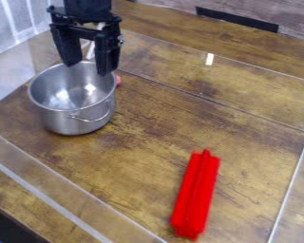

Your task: Put the red object in the silver pot

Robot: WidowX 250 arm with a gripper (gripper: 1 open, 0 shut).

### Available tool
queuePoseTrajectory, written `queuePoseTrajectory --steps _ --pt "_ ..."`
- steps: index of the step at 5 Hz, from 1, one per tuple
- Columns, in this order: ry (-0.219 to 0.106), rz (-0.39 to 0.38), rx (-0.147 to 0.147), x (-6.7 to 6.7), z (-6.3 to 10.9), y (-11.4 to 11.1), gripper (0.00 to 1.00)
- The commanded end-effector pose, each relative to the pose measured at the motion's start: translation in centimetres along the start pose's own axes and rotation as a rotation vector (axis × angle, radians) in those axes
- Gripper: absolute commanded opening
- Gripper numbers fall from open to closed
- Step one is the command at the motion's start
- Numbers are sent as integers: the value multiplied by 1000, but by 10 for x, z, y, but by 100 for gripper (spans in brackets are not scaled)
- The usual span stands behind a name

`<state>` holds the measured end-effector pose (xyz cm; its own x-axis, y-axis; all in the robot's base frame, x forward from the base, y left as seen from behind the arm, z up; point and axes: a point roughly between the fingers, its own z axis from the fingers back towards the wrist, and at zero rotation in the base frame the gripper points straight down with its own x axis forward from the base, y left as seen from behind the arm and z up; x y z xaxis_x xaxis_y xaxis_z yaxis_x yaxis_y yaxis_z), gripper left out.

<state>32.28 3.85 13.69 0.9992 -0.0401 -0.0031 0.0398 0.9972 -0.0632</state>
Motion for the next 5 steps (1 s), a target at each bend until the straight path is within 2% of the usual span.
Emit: queuePoseTrajectory --steps 1,2,4,5 --pt "-48 6 9 -6 8 -7 100" --pt "-39 -24 7 -16 0 -32 100" --pt "-28 -172 -12 -34 3 -108 100" --pt "-34 -168 -24 -40 -7 -152 100"
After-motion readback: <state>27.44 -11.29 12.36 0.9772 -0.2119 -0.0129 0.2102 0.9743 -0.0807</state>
